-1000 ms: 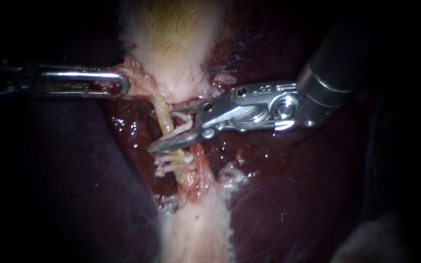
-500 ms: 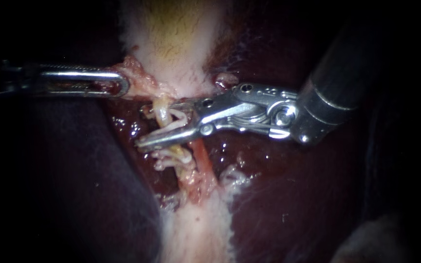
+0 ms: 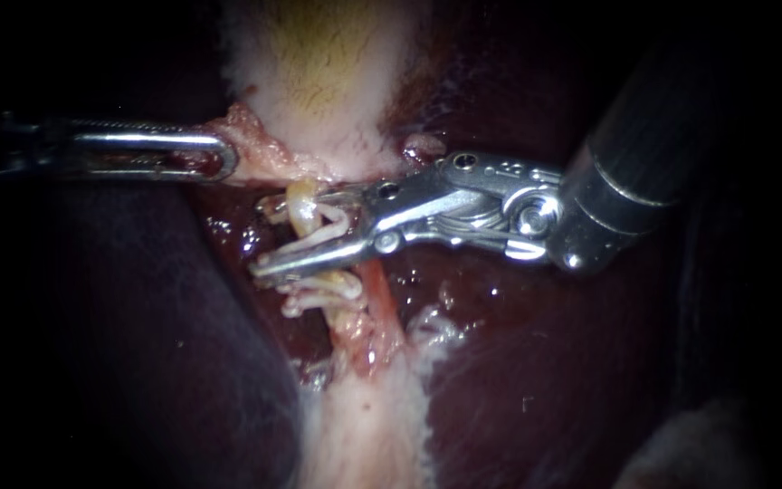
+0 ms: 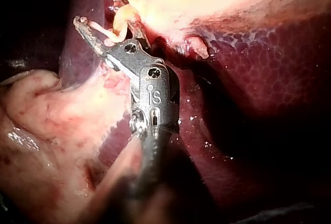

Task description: Clipping third clip left tube

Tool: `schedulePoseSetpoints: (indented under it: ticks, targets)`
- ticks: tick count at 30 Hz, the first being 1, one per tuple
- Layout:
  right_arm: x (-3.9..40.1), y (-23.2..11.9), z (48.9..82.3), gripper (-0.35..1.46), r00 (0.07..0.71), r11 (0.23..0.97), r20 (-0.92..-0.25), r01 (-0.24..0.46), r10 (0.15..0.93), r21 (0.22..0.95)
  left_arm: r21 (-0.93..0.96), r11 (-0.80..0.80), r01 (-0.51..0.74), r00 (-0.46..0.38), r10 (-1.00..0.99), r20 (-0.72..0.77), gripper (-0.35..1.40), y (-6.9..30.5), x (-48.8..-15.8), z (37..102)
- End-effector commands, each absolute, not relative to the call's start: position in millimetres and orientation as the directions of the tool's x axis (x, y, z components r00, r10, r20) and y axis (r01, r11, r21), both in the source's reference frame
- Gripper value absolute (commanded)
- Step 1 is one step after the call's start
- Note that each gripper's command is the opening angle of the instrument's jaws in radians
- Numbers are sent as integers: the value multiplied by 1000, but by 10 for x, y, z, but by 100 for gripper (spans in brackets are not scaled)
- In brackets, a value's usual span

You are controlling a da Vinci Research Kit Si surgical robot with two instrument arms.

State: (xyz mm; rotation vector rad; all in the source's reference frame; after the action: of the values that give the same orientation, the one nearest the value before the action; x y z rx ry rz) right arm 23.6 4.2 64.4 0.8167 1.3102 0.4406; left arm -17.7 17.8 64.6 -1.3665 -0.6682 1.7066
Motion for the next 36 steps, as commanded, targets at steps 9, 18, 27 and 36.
schedulePoseSetpoints:
  ticks: [9,18,27,36]
  targets:
    - [235,41,645,19,234,646,-662,148,712,748,-813,-514,-274,-64,853,-518,-35,179,-177,647]
    - [230,43,647,-18,231,650,-662,134,713,748,-813,-514,-275,-64,853,-518,-35,179,-178,647]
    - [228,42,647,-35,231,643,-658,144,717,752,-810,-519,-274,-66,850,-523,-35,179,-178,648]
    - [227,41,648,-35,254,617,-630,138,734,775,-809,-520,-274,-66,850,-523,-35,180,-178,650]
